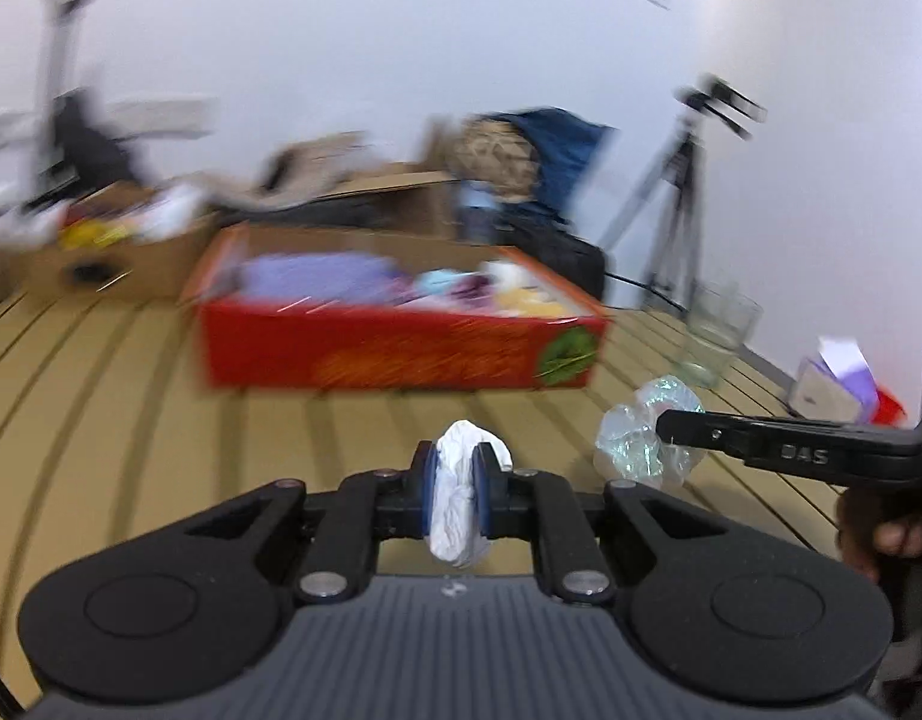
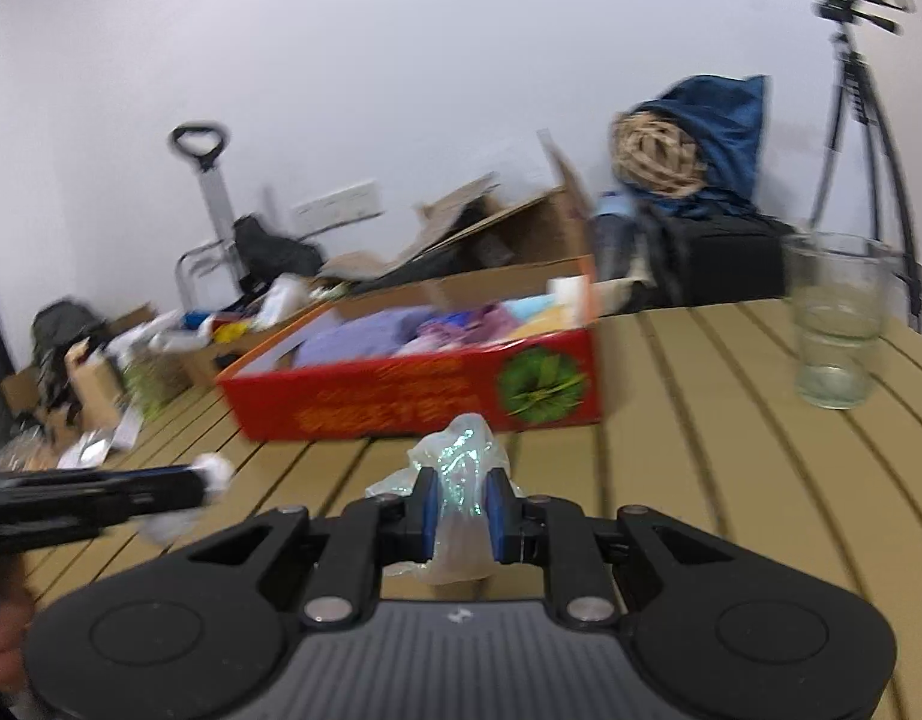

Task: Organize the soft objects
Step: 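Carry both items into the cardboard box and open both tools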

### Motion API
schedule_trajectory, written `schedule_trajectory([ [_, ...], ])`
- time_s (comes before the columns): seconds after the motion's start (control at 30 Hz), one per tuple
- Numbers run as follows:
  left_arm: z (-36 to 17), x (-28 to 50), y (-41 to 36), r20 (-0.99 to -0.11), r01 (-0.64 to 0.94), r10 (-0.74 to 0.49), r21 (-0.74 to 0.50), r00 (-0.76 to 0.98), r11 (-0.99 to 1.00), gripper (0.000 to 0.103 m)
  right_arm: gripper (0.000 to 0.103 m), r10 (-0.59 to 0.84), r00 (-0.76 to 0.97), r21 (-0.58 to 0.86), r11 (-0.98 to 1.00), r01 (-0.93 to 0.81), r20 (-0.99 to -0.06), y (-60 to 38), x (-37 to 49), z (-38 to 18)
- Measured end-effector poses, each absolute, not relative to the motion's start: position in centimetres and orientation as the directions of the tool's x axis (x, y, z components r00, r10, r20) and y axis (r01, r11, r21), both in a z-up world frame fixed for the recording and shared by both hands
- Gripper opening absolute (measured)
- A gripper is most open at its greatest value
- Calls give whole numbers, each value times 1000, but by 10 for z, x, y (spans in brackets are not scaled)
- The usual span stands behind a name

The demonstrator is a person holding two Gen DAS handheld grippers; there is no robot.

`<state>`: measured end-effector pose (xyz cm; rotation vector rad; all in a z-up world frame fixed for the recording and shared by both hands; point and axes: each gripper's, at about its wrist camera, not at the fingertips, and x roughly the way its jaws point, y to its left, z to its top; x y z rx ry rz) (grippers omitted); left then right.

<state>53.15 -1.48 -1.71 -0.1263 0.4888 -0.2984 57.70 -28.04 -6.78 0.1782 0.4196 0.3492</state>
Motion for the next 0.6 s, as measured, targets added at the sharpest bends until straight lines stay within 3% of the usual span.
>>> schedule_trajectory([
  [0.17,-16,480,22,-466,150,-241,-224,851,963,14,16,450,805,247,891,-380,-386,-232,559,-71],
  [0.33,-1,465,40,-410,160,-247,-234,878,959,14,16,505,781,260,862,-436,-366,-199,534,-60],
  [0.6,53,570,51,-311,219,-299,-267,902,939,14,16,516,811,263,852,-453,-275,-187,574,4],
])
